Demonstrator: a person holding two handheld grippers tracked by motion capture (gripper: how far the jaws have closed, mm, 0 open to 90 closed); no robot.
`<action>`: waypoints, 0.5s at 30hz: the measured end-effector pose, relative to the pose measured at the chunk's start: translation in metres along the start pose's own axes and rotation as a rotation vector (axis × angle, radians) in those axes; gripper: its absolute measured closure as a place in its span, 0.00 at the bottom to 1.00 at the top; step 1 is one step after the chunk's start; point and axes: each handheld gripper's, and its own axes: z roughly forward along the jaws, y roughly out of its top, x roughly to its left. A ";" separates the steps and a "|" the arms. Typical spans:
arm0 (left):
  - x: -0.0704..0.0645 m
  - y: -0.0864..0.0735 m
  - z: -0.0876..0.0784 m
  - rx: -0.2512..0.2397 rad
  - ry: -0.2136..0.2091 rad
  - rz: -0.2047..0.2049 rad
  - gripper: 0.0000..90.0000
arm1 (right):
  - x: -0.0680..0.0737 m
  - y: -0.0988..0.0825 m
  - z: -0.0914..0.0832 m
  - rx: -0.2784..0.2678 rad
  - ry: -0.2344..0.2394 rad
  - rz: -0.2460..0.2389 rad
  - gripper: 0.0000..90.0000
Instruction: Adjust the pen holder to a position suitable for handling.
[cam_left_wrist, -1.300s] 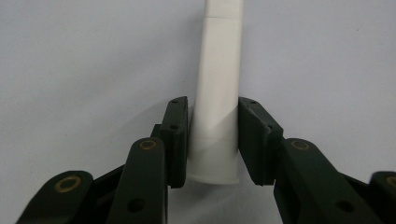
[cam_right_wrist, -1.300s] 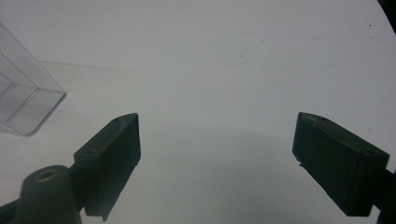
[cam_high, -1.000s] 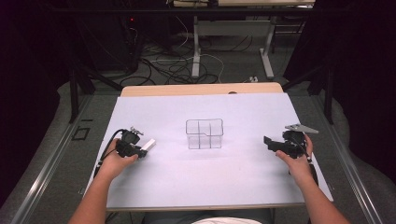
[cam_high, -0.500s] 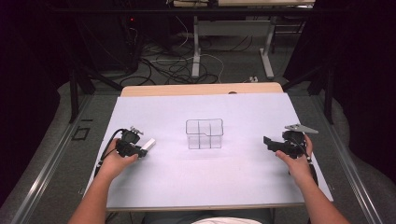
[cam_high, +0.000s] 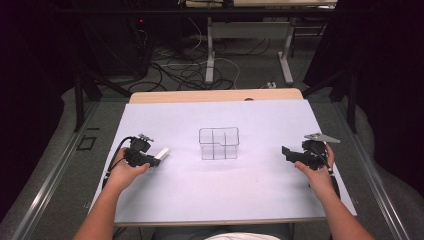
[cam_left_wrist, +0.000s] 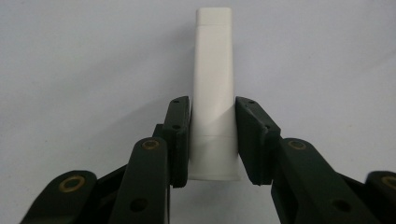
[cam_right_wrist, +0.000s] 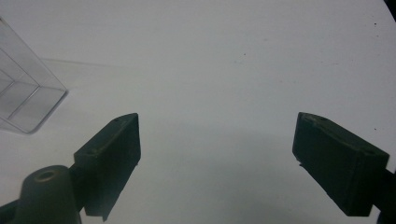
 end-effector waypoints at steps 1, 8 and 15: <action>-0.002 0.001 -0.001 0.003 -0.007 -0.005 0.75 | 0.000 0.000 0.000 -0.001 0.000 0.000 0.16; -0.011 0.006 -0.009 -0.001 -0.046 -0.004 0.75 | 0.001 0.000 0.000 -0.003 -0.001 -0.004 0.17; -0.028 0.011 -0.017 0.009 -0.076 0.017 0.75 | 0.005 0.001 -0.001 -0.006 0.003 -0.046 0.17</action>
